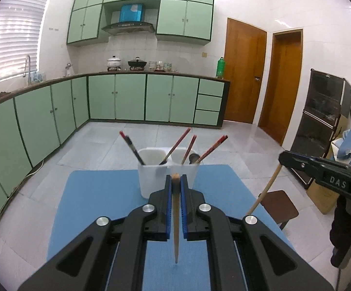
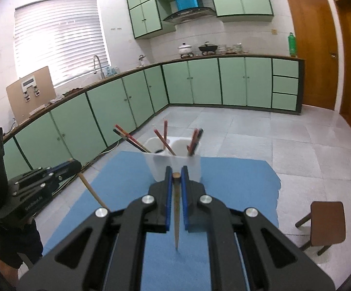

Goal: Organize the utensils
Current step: 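Lift both plain chopsticks up above the white holder, then open both tools to drop the chopsticks into the holder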

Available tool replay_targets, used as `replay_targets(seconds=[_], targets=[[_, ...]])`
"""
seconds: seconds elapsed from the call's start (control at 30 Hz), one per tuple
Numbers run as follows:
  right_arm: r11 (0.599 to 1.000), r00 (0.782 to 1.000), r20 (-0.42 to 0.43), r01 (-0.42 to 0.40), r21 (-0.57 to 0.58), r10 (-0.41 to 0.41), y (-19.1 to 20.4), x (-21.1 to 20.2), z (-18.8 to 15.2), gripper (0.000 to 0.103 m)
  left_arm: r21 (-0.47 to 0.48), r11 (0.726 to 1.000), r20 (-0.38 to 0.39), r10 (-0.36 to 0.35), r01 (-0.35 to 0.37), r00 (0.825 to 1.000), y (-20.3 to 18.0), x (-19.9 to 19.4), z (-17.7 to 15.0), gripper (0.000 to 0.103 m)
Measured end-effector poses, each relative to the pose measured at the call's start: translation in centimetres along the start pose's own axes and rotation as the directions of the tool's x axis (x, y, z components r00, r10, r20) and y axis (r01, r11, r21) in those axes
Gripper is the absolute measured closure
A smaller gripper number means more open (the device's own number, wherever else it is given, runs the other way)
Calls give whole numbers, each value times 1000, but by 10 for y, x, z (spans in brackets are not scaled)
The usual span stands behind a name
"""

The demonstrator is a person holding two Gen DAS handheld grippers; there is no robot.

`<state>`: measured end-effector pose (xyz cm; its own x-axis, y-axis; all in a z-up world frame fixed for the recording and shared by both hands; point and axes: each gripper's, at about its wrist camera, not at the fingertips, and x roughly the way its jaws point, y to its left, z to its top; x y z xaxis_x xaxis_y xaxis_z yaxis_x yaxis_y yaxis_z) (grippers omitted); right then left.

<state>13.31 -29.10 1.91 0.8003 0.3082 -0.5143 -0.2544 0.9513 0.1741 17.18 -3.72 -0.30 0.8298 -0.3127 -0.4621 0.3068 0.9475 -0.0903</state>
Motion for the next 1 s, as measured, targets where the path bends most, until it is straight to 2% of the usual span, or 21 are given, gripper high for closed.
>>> replay_targets(seconds=[0.33, 0.53, 0.7, 0.8, 1.0], targets=[[998, 996, 75, -54, -17, 55, 2, -10, 54, 97, 15, 999, 66, -32, 31, 997, 4, -5, 38, 96], [999, 978, 207, -13, -31, 19, -5, -18, 119, 97, 45, 999, 190, 4, -13, 982, 9, -6, 94, 96], [999, 962, 274, 21, -28, -13, -13, -1, 161, 97, 60, 996, 260, 50, -68, 964, 10, 13, 132, 96], [998, 962, 271, 47, -35, -36, -14, 24, 173, 97, 58, 995, 269, 59, -77, 961, 13, 35, 143, 96], [999, 982, 186, 37, -35, -30, -18, 84, 166, 97, 35, 997, 210, 64, -73, 976, 20, 86, 137, 96]])
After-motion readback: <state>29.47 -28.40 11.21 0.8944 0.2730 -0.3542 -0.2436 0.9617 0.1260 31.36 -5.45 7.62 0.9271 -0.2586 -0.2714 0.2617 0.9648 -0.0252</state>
